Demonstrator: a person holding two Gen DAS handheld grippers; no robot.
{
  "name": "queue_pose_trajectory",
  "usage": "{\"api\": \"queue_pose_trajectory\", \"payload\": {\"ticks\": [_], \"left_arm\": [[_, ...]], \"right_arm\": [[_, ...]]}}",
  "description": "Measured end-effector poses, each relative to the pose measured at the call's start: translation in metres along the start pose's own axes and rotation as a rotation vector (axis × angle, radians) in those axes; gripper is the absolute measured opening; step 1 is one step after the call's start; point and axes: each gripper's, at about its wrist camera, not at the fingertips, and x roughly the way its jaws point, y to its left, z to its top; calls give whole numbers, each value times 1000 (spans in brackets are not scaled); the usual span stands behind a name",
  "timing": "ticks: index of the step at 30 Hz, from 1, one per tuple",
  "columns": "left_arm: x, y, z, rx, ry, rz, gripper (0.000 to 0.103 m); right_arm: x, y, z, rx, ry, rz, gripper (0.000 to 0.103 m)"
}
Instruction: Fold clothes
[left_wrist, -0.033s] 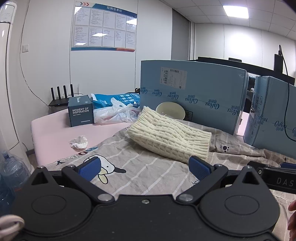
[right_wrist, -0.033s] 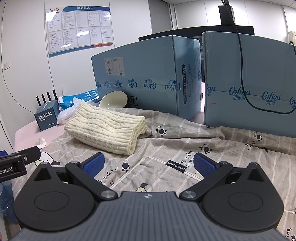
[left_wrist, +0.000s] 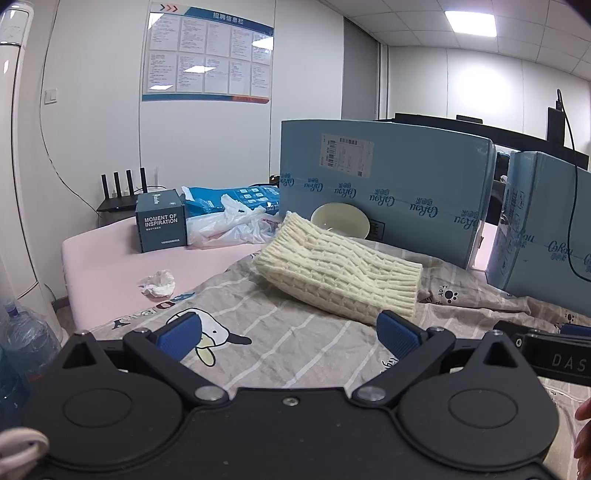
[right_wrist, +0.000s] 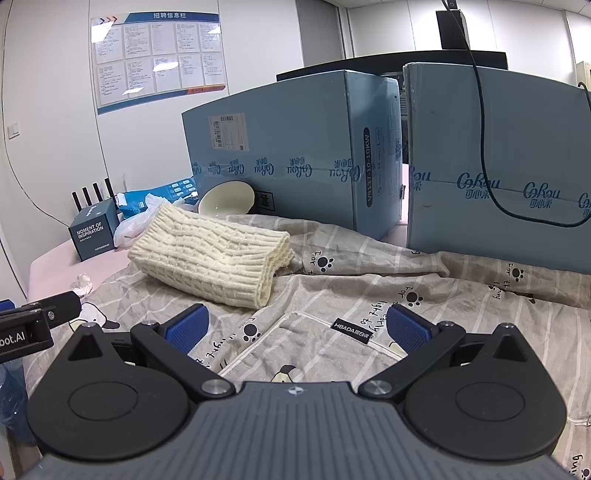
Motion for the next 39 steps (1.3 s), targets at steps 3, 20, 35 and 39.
{"api": "queue_pose_trajectory", "payload": {"ticks": [3, 20, 35, 39], "left_arm": [[1, -1, 0, -2, -1, -1, 103], [-4, -9, 3, 3, -10, -9, 103], [-6, -13, 6, 16, -20, -7, 103], [-6, -14, 7, 17, -20, -9, 103]], "right_arm": [[0, 0, 0, 2, 8, 1, 103], [-4, 0, 1, 2, -12, 14, 103], [-6, -1, 3, 12, -14, 17, 103], [-7, -1, 4, 13, -16, 18, 103]]}}
